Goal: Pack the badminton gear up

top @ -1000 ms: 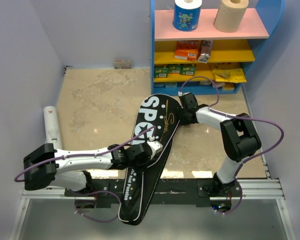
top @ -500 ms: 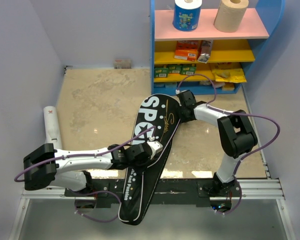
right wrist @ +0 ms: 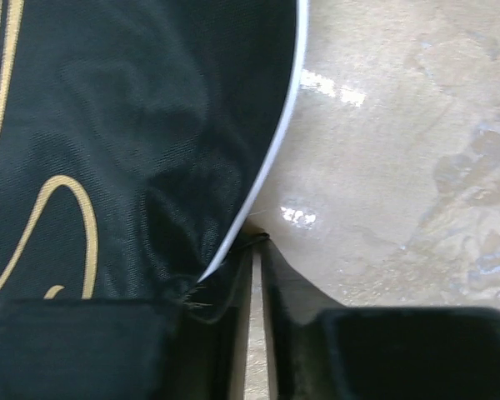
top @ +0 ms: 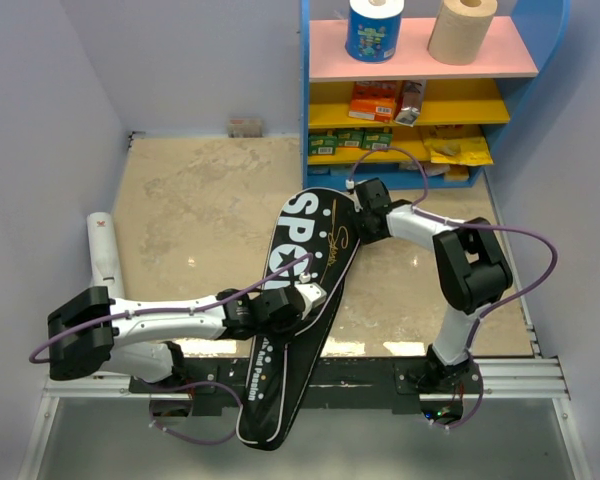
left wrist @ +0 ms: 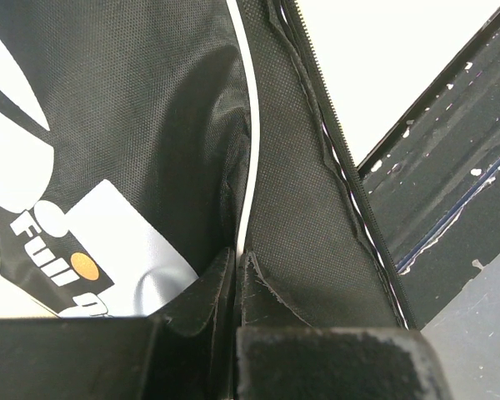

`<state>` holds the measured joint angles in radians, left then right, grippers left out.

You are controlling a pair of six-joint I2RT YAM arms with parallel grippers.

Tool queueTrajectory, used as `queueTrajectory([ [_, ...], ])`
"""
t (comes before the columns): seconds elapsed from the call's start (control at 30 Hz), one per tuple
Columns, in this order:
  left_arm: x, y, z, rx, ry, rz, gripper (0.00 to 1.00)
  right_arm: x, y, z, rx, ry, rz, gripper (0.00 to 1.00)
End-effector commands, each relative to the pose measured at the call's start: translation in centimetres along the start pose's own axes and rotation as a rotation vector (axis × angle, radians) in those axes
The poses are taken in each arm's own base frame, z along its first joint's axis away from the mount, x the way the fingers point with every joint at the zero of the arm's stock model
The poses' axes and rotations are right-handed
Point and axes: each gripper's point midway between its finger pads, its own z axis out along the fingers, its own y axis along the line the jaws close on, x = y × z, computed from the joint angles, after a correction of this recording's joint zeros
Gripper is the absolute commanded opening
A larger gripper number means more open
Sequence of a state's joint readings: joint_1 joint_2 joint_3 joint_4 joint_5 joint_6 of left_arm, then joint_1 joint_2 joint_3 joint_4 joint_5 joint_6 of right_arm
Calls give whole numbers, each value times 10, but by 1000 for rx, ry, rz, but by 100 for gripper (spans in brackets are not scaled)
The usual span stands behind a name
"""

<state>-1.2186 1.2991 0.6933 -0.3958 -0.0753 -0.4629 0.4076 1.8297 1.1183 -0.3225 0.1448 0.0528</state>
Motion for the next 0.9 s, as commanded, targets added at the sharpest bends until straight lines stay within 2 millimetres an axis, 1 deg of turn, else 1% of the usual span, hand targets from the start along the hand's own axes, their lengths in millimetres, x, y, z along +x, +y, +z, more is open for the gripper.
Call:
queueTrajectory([
  [0.0, -8, 23, 3, -107, -36, 33, 0, -3, 28, 12, -120, -4, -38, 10],
  [0.03, -8, 23, 3, -108, -38, 34, 0, -4, 29, 13, -125, -6, -39, 5],
  [0.1, -8, 22, 2, -106, -39, 32, 0, 0, 31, 14, -131, 4, -44, 0],
  [0.17, -9, 22, 2, -104, -42, 32, 0, 1, 35, 12, -140, 1, -49, 0],
  [0.23, -9, 23, 1, -107, -45, 33, 0, 7, 39, 10, -144, 9, -54, 0],
  [0.27, -9, 23, 2, -109, -44, 33, 0, 7, 39, 7, -133, 7, -53, 0],
  [0.33, -9, 24, 2, -114, -43, 34, 0, 12, 46, -1, -142, 0, -42, 0],
  [0.37, -8, 24, 3, -116, -39, 34, 0, 11, 45, -6, -119, -2, -39, 0],
  [0.4, -8, 25, 4, -118, -36, 32, 0, 12, 52, -16, -129, -18, -46, 0],
  [0.47, -7, 25, 7, -122, -27, 35, 0, 14, 62, -27, -150, -23, -17, 0],
  [0.5, -6, 25, 8, -128, -24, 36, 0, 20, 71, -33, -165, -9, -13, 0],
  [0.53, -8, 26, 9, -134, -28, 35, 0, 17, 75, -43, -169, -30, -8, 0],
  [0.57, -8, 27, 11, -139, -25, 33, 0, 19, 79, -47, -171, -31, -7, 0],
  [0.6, -9, 27, 12, -141, -26, 33, 0, 28, 90, -53, -181, -19, -14, 0],
  [0.63, -11, 28, 13, -143, -29, 30, 0, 27, 94, -62, -185, -38, -16, 0],
  [0.67, -13, 28, 14, -146, -35, 27, 0, 30, 98, -67, -182, -43, -16, 0],
  [0.7, -14, 29, 16, -149, -39, 23, 0, 42, 108, -73, -191, -28, -20, 0],
  [0.73, -16, 30, 16, -150, -44, 16, 0, 41, 111, -83, -196, -52, -13, 0],
  [0.77, -18, 31, 18, -151, -50, 15, 0, 46, 116, -88, -204, -54, -9, 0],
  [0.8, -20, 32, 19, -152, -53, 12, 0, 60, 126, -93, -215, -39, -9, 0],
  [0.83, -22, 33, 20, -151, -58, 4, 0, 65, 129, -98, -218, -44, -2, 0],
  [0.87, -23, 33, 21, -148, -61, 4, 0, 66, 133, -108, -236, -66, 12, 0],
])
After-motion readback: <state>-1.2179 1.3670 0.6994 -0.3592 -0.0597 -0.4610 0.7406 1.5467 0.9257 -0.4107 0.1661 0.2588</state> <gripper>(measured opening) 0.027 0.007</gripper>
